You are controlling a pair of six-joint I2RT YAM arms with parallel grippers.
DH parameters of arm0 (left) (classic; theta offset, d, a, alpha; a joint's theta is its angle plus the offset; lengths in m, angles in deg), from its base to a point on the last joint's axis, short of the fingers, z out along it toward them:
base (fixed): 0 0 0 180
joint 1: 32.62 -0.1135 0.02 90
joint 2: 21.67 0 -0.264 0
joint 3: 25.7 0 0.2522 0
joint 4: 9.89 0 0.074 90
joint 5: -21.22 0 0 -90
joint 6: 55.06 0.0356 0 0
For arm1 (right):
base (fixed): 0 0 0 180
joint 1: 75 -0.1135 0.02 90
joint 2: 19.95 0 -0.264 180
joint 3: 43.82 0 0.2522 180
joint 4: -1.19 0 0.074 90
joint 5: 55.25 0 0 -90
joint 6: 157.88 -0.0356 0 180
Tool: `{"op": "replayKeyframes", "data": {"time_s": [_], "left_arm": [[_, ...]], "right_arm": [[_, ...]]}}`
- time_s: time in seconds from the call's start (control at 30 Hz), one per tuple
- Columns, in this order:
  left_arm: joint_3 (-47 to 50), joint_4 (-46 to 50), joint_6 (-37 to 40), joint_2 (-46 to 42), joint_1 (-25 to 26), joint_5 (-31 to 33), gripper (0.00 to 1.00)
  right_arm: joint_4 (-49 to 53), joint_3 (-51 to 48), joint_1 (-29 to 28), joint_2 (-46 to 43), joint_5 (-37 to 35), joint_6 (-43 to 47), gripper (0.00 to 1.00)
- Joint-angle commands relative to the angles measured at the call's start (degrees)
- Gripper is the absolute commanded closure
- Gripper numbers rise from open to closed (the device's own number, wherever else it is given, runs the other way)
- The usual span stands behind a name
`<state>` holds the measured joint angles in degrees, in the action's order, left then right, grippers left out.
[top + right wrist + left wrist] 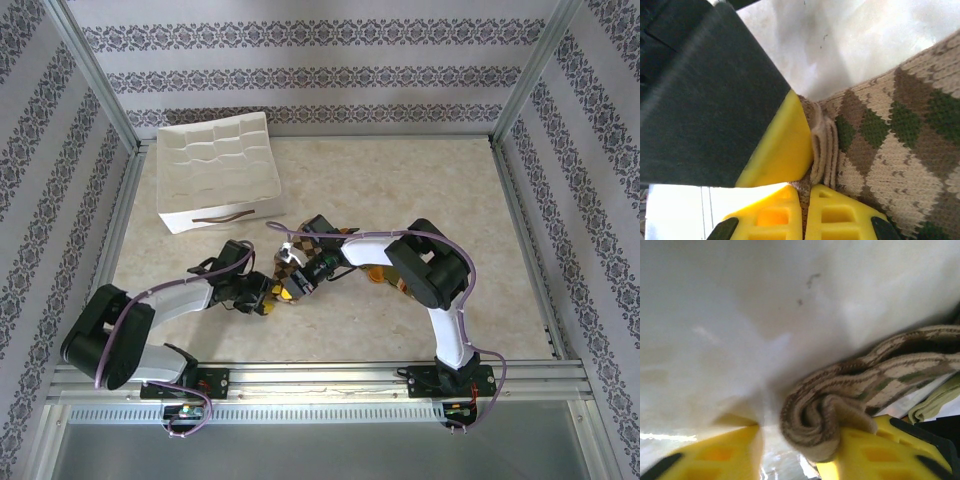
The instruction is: Roll the socks
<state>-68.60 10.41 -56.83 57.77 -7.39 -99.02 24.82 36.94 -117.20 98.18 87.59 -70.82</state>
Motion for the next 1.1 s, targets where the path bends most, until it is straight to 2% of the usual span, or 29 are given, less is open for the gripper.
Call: {"op": "replayKeyframes", "data": {"time_s": [0.0,0.07,0.1,0.17,0.27,0.33,0.43,0.5,0.6,0.67,0.73,0.93,1.07], "left_arm": [[-0.09,-3.45,1.21,3.58,1.20,4.96,0.79],[0.19,-1.22,1.57,4.44,1.23,4.91,0.95],[0.30,0.24,1.55,4.75,1.25,4.60,1.00],[0.21,2.54,1.49,4.56,1.23,4.26,1.00],[-0.84,8.72,2.37,2.35,1.22,4.09,1.00],[-1.31,12.52,2.69,0.62,1.16,3.68,1.00],[-1.04,15.53,2.47,-1.51,1.11,2.18,1.00],[-1.09,17.79,2.87,-2.49,1.08,2.07,1.00],[-0.80,18.99,2.88,-3.32,0.87,2.07,1.00],[-0.82,19.05,2.92,-3.07,0.61,1.75,1.00],[-1.30,19.70,3.51,-2.62,0.35,1.72,1.00],[-2.48,20.08,4.63,-1.26,-0.18,1.49,1.00],[-2.85,19.99,4.84,-1.03,-0.37,1.38,1.00]], "right_arm": [[2.64,-0.58,0.17,2.03,-1.04,-0.26,1.00],[2.77,-0.94,-0.10,1.26,-1.70,0.86,1.00],[3.14,-1.10,-0.32,0.54,-2.56,1.98,1.00],[2.85,-2.08,-0.80,-1.45,-4.76,4.25,0.96],[-2.07,-6.56,-1.54,-7.56,-10.23,7.54,0.75],[-9.19,-12.60,-2.56,-14.47,-15.94,10.47,0.66],[-21.90,-23.87,-7.33,-26.08,-29.69,20.32,0.50],[-24.30,-27.14,-10.56,-29.74,-35.66,25.34,0.44],[-23.01,-27.89,-16.42,-31.07,-43.94,29.94,0.42],[-25.99,-28.72,-21.36,-29.98,-52.70,33.81,0.41],[-27.18,-27.63,-23.58,-28.04,-57.96,35.45,0.41],[-27.35,-23.32,-26.60,-21.59,-60.84,38.65,0.44],[-26.71,-21.74,-27.11,-18.02,-63.72,38.96,0.53]]}}
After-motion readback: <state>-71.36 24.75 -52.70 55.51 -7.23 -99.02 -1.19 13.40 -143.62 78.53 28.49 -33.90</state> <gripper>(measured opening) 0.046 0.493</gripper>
